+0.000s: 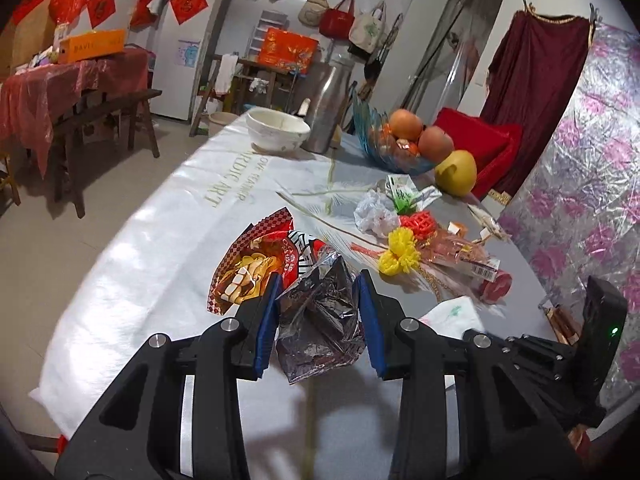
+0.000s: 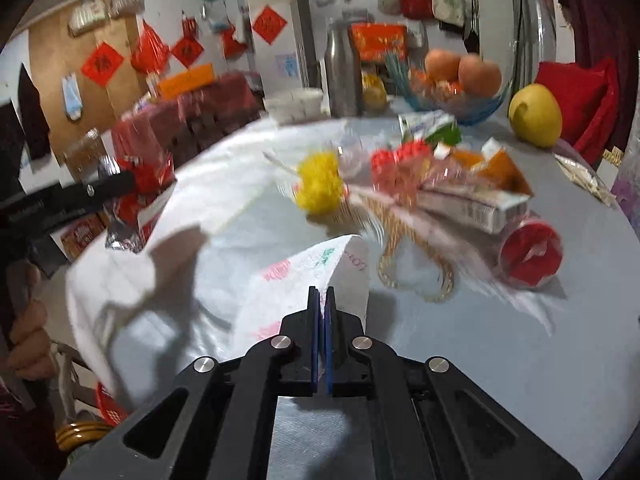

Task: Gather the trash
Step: 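Grasp the white paper napkin with the right gripper, then carry wrappers and napkin to the red wastebasket, open left gripper while right gripper opens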

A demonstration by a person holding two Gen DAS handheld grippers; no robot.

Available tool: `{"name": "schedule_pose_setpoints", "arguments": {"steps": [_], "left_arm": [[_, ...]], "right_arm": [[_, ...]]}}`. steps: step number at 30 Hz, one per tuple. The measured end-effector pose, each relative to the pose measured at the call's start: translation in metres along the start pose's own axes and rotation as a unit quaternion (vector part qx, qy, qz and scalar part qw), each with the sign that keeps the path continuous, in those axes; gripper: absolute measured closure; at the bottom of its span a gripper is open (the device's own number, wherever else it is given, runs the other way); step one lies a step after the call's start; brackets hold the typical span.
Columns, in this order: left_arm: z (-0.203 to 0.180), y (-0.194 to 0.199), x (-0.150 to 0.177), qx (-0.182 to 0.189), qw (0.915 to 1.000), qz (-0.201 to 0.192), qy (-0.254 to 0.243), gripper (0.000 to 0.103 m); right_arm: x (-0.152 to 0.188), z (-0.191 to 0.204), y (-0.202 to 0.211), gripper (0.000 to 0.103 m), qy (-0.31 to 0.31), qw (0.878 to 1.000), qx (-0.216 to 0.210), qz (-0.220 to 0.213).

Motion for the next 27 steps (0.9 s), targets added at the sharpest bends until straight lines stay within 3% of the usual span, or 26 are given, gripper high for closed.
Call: {"name": "schedule_pose_setpoints", "arguments": {"steps": [5, 14, 23, 27], "left_arm": [[0.005, 0.028, -0.007, -0.01, 0.9998, -0.016, -0.003, 0.065], [0.028, 0.094, -0.001, -0.046, 0.9985, -0.023, -0.019, 0.065], [0.107, 0.161, 0.056, -0.14, 0.9897, 0.025, -0.019, 0.064], [0.163, 0.169, 0.106, -0.164, 0.983, 0.078, 0.026, 0.064]], "right_arm": [[-0.017, 0.004, 0.026, 0.1, -0.018, 0.999, -0.032, -0.028], [-0.027, 0.027, 0.066, 0.1, -0.007, 0.997, -0.054, -0.063], [-0.026, 0.076, 0.095, 0.1, 0.021, 0.993, -0.09, -0.074], [-0.019, 0.107, 0.094, 0.1, 0.038, 0.992, -0.109, -0.059]]}}
Point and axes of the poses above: each gripper's, at about its wrist camera, not at the fingertips, and y roughly against the way its jaws point, z to its left, x to its underside, the point moved 9 cm from there along -y, roughly the way its jaws point, and after that the axes turned 3 degrees about -z, right-handed, at the moved point
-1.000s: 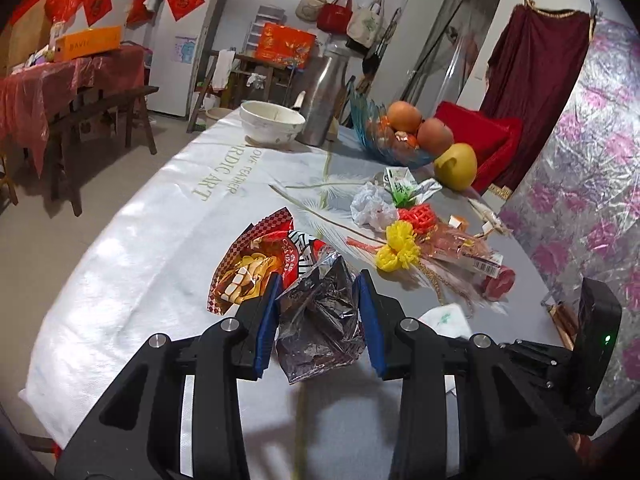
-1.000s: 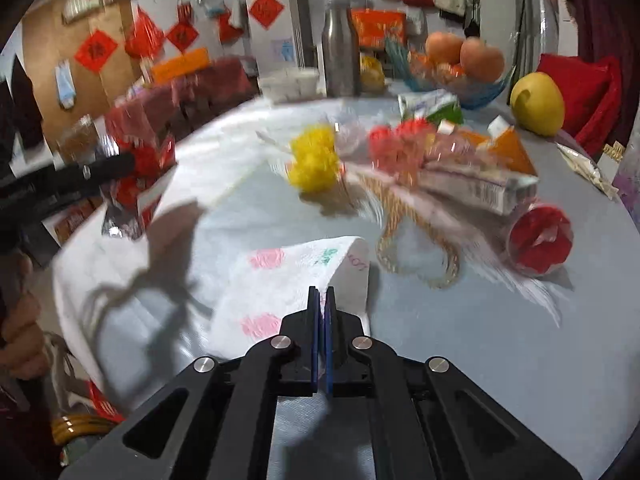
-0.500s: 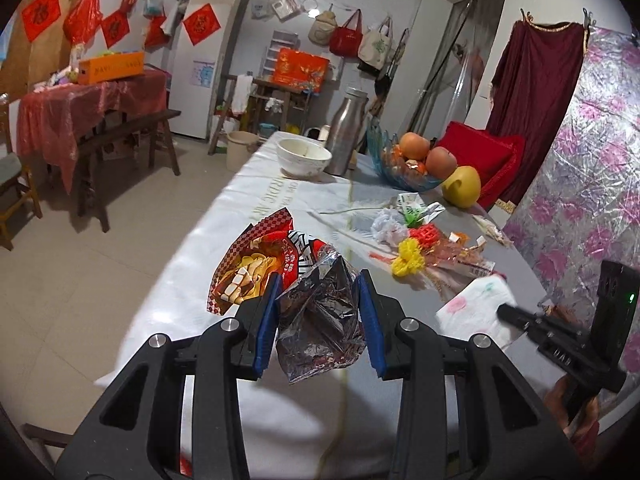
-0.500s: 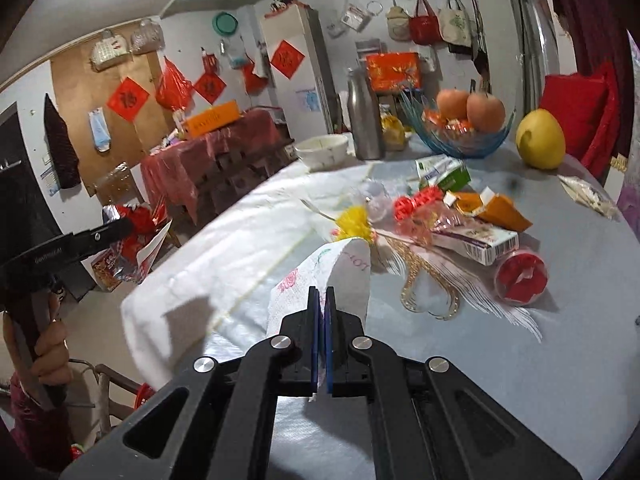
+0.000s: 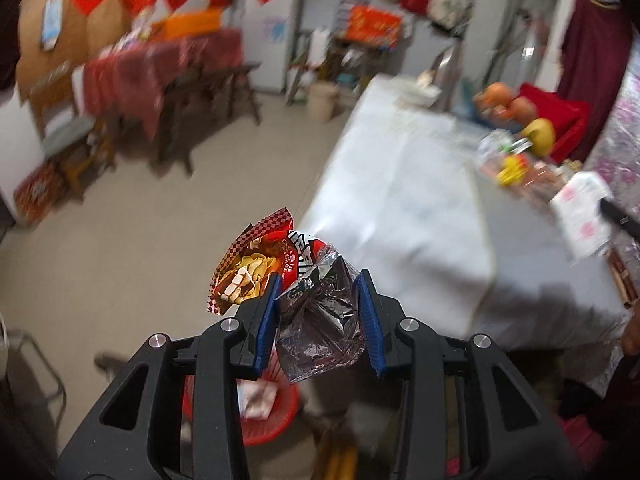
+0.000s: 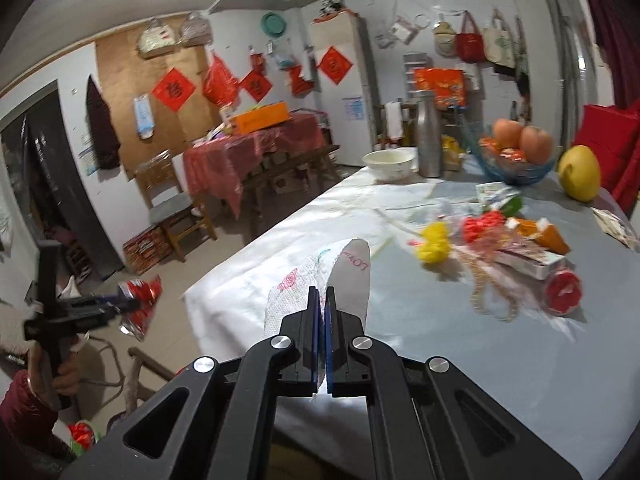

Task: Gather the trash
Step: 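Carry wrappers and napkin to the red wastebasket, open left gripper while right gripper opens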

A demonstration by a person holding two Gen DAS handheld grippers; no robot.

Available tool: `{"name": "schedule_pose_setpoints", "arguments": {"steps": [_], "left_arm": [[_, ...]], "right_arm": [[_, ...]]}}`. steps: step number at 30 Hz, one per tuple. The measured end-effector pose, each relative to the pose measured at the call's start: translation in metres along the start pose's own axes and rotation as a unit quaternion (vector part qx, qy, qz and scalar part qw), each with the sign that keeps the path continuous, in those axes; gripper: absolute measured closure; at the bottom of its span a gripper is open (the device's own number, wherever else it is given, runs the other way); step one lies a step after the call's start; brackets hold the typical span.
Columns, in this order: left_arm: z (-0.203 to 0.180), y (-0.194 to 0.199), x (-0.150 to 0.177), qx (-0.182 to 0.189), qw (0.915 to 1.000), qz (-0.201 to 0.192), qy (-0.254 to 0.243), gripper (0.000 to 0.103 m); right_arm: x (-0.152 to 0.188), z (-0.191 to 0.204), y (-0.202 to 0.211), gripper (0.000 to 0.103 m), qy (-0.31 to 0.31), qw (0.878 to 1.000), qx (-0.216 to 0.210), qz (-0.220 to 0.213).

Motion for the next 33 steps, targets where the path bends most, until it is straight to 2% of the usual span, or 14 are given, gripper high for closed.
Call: {"name": "schedule_pose_setpoints", "arguments": {"steps": [5, 7, 9, 12, 14, 17, 20, 23, 26, 29, 33], "left_arm": [[0.045, -0.036, 0.05, 0.005, 0.9969, 0.067, 0.041, 0.062], [0.054, -0.049, 0.067, 0.002, 0.9949, 0.092, 0.041, 0.054], [0.068, -0.06, 0.083, -0.016, 0.9931, 0.108, 0.042, 0.037], [0.083, -0.066, 0.092, -0.019, 0.9916, 0.115, 0.056, 0.032], [0.089, -0.066, 0.092, -0.014, 0.991, 0.114, 0.068, 0.026], [0.094, -0.06, 0.088, -0.01, 0.9919, 0.104, 0.074, 0.023], [0.103, -0.053, 0.082, -0.019, 0.9927, 0.09, 0.078, 0.013], [0.112, -0.051, 0.077, -0.027, 0.9924, 0.083, 0.087, 0.013], [0.126, -0.045, 0.073, -0.044, 0.9916, 0.072, 0.099, 0.013], [0.143, -0.031, 0.064, -0.082, 0.9904, 0.051, 0.099, 0.009], [0.168, -0.009, 0.052, -0.121, 0.987, 0.018, 0.104, 0.007]], "right_arm": [[0.007, 0.038, -0.017, 0.1, 0.021, 0.999, -0.019, 0.026], [0.012, 0.051, -0.023, 0.1, 0.029, 0.999, -0.023, 0.036], [0.017, 0.064, -0.033, 0.1, 0.037, 0.998, -0.029, 0.051], [0.025, 0.083, -0.047, 0.1, 0.047, 0.996, -0.038, 0.073], [0.031, 0.098, -0.057, 0.1, 0.057, 0.993, -0.046, 0.088], [0.038, 0.116, -0.066, 0.1, 0.069, 0.991, -0.055, 0.103], [0.047, 0.14, -0.074, 0.1, 0.084, 0.987, -0.068, 0.119], [0.056, 0.156, -0.082, 0.1, 0.096, 0.983, -0.078, 0.134], [0.067, 0.177, -0.092, 0.1, 0.109, 0.977, -0.098, 0.157], [0.08, 0.207, -0.106, 0.098, 0.126, 0.967, -0.123, 0.186], [0.104, 0.253, -0.129, 0.097, 0.166, 0.947, -0.156, 0.227]]}}
Point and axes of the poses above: each gripper's, at about its wrist camera, not at the fingertips, and y roughly against the way its jaws point, z to its left, x to its underside, the point moved 9 cm from there along -y, roughly the way its jaws point, and after that the axes turned 3 degrees about -z, right-handed, at the moved point
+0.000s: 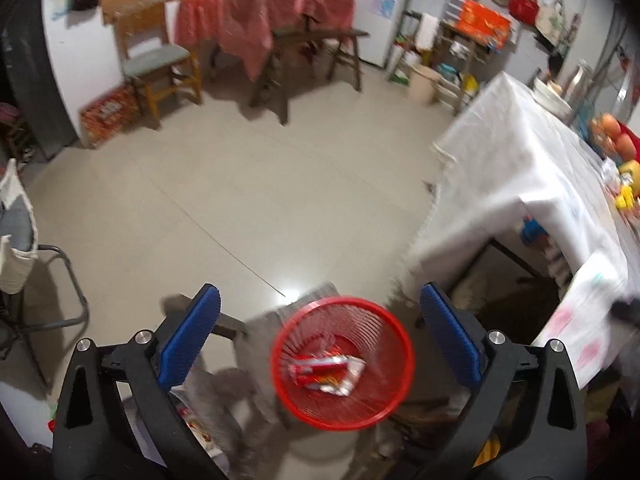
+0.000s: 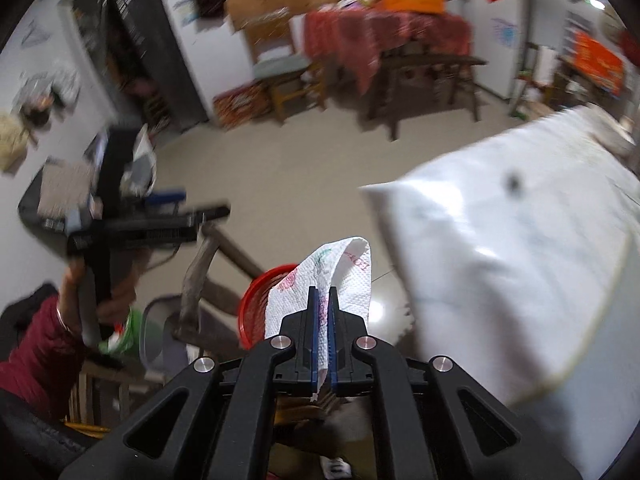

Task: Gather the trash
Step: 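Carry wrappers and napkin to the red wastebasket, open left gripper while right gripper opens, then move both grippers back over the remaining trash on the table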

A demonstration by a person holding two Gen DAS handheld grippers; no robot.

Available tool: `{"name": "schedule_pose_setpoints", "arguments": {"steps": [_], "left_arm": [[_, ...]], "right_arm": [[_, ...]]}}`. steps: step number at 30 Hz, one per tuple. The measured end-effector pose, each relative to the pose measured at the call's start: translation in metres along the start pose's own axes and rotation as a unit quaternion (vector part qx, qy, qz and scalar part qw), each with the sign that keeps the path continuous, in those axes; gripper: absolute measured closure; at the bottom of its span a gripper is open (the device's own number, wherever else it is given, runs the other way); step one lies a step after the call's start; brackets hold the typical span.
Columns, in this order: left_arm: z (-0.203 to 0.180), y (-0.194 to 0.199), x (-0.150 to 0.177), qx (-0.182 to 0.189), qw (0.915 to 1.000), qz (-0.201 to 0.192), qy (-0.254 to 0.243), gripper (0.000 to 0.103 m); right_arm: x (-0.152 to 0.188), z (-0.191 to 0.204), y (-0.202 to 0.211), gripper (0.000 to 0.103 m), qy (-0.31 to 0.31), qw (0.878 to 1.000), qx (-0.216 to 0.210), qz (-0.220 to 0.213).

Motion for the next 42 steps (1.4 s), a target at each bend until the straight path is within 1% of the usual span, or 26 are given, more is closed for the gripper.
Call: {"name": "schedule_pose_setpoints", "arguments": {"steps": [4, 6, 8, 9, 11, 13, 17, 20, 24, 26, 28, 29, 30, 31, 32, 33, 36, 37, 40, 42], "left_arm": [[0.021, 0.013, -0.014, -0.014, 0.9996, -0.021, 0.012, 0.007], [0.028, 0.018, -0.018, -0.017, 0.9993, -0.028, 0.016, 0.007], [0.034, 0.022, -0.021, -0.017, 0.999, -0.035, 0.021, 0.007], [0.037, 0.023, -0.022, -0.016, 0.9989, -0.037, 0.024, 0.007], [0.04, 0.025, -0.023, -0.016, 0.9987, -0.04, 0.027, 0.007], [0.042, 0.025, -0.023, -0.014, 0.9986, -0.04, 0.031, 0.007], [0.039, 0.024, -0.024, -0.011, 0.9987, -0.038, 0.032, 0.007], [0.034, 0.024, -0.025, -0.011, 0.9989, -0.038, 0.026, 0.007], [0.025, 0.026, -0.027, -0.009, 0.999, -0.042, 0.014, 0.007], [0.023, 0.019, -0.022, -0.012, 0.9994, -0.034, 0.003, 0.007], [0.029, 0.006, -0.012, -0.028, 0.9995, -0.014, 0.002, 0.007], [0.034, -0.001, -0.007, -0.031, 0.9995, -0.001, 0.009, 0.007], [0.036, -0.004, -0.005, -0.03, 0.9995, 0.005, 0.013, 0.007], [0.041, -0.007, -0.004, -0.026, 0.9994, 0.009, 0.023, 0.007], [0.045, -0.006, -0.004, -0.027, 0.9993, 0.008, 0.026, 0.007], [0.049, -0.006, -0.004, -0.037, 0.9991, 0.005, 0.019, 0.007], [0.063, -0.011, 0.007, -0.08, 0.9966, 0.018, -0.007, 0.007], [0.068, -0.014, 0.016, -0.085, 0.996, 0.026, -0.009, 0.007], [0.07, -0.021, 0.028, -0.075, 0.9963, 0.043, -0.002, 0.007], [0.061, -0.019, 0.024, -0.064, 0.9974, 0.035, -0.001, 0.007]], "right_arm": [[-0.002, 0.03, -0.043, 0.097, 0.035, 0.998, -0.018, 0.044], [-0.003, 0.043, -0.065, 0.095, 0.051, 0.996, -0.023, 0.064], [-0.002, 0.049, -0.086, 0.059, 0.059, 0.994, -0.029, 0.084], [-0.002, 0.05, -0.091, 0.057, 0.061, 0.994, -0.024, 0.085], [-0.002, 0.052, -0.102, 0.058, 0.069, 0.993, -0.013, 0.094], [0.001, 0.049, -0.102, 0.058, 0.065, 0.993, -0.016, 0.094], [-0.003, 0.043, -0.084, 0.058, 0.07, 0.995, -0.002, 0.067], [-0.011, 0.035, -0.062, 0.058, 0.062, 0.997, 0.001, 0.044], [-0.015, 0.022, -0.044, 0.058, 0.048, 0.999, 0.007, 0.024], [-0.014, 0.016, -0.04, 0.058, 0.042, 0.999, 0.008, 0.02], [-0.009, 0.015, -0.043, 0.057, 0.033, 0.999, -0.008, 0.031], [-0.005, 0.019, -0.05, 0.057, 0.028, 0.998, -0.034, 0.049], [0.0, 0.025, -0.058, 0.057, 0.027, 0.996, -0.053, 0.061], [0.004, 0.028, -0.066, 0.057, 0.029, 0.995, -0.062, 0.074], [0.01, 0.03, -0.078, 0.057, 0.035, 0.994, -0.058, 0.09], [0.014, 0.032, -0.083, 0.057, 0.039, 0.993, -0.053, 0.097], [0.021, 0.034, -0.093, 0.057, 0.056, 0.992, -0.039, 0.106], [0.02, 0.033, -0.092, 0.057, 0.057, 0.992, -0.035, 0.104], [0.016, 0.028, -0.084, 0.057, 0.051, 0.994, -0.033, 0.089], [0.013, 0.021, -0.074, 0.057, 0.049, 0.996, -0.02, 0.074]]}}
Point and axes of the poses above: each gripper's, at about its wrist camera, not at the fingertips, and y roughly against the way its jaws point, z to its left, x to its underside, the point moved 9 cm from there along -y, roughly the way its jaws point, and after that the axes turned 3 degrees about -z, right-handed, at the moved point
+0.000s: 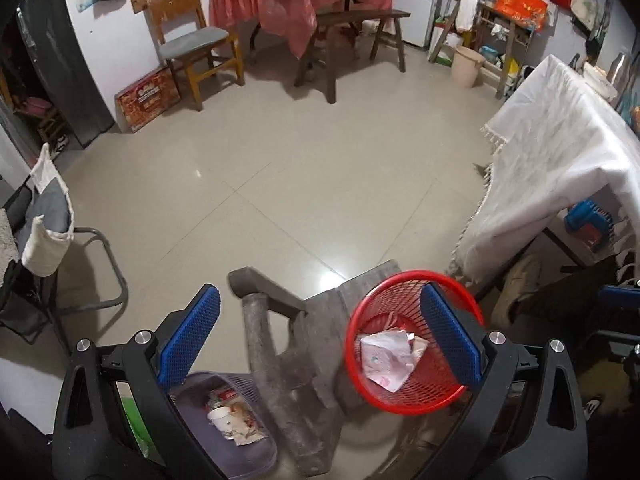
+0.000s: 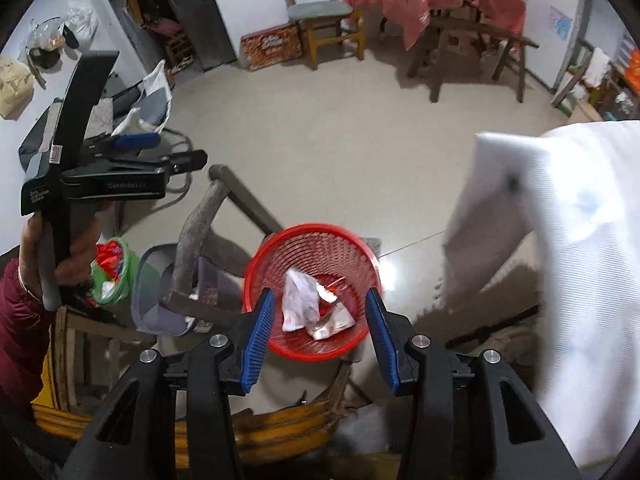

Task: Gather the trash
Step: 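Move both grippers back over the remaining trash on the table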

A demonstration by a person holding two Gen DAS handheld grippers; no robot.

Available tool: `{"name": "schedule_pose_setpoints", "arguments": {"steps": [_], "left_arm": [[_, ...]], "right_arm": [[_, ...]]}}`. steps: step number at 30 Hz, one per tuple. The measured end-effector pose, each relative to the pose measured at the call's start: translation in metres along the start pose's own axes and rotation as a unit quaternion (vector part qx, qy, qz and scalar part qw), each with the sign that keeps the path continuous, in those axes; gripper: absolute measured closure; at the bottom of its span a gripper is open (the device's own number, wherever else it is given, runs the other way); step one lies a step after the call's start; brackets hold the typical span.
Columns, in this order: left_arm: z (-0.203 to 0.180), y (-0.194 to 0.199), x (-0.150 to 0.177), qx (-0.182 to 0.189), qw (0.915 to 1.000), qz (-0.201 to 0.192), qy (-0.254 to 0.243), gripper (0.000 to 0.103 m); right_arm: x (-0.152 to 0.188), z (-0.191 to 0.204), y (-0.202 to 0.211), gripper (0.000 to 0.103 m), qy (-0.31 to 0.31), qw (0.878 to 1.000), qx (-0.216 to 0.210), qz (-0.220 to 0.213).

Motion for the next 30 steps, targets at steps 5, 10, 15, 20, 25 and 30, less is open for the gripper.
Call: {"name": "schedule_pose_setpoints", "arguments": {"steps": [5, 10, 15, 20, 25, 30], "left_arm": [[-0.038, 0.023, -0.018, 0.04, 0.9986, -0.033, -0.014, 0.007], [-0.107, 0.05, -0.034, 0.089, 0.9927, -0.06, -0.055, 0.007], [-0.187, 0.067, -0.039, 0.138, 0.9828, -0.07, -0.101, 0.007], [-0.292, 0.081, -0.04, 0.195, 0.9654, -0.072, -0.157, 0.007], [-0.391, 0.087, -0.043, 0.243, 0.9467, -0.064, -0.201, 0.007], [-0.486, 0.086, -0.05, 0.272, 0.9288, -0.059, -0.245, 0.007]], "right_arm": [[-0.001, -0.034, 0.045, 0.041, -0.034, 0.998, 0.028, -0.054], [0.013, -0.09, 0.113, 0.03, -0.093, 0.984, 0.076, -0.13], [0.059, -0.163, 0.183, 0.017, -0.166, 0.957, 0.142, -0.192], [0.13, -0.244, 0.244, 0.009, -0.244, 0.914, 0.231, -0.229], [0.195, -0.309, 0.278, 0.007, -0.316, 0.874, 0.273, -0.249], [0.239, -0.366, 0.295, 0.007, -0.378, 0.84, 0.285, -0.264]]}}
Point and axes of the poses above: each gripper's, at about its wrist camera, not at the fingertips, and y roughly against the way its jaws point, z to its left, x to its underside, the point moved 9 cm from there along -y, roughly the way its jaws point, and after that the axes turned 3 degrees about -z, right-handed, at the moved point
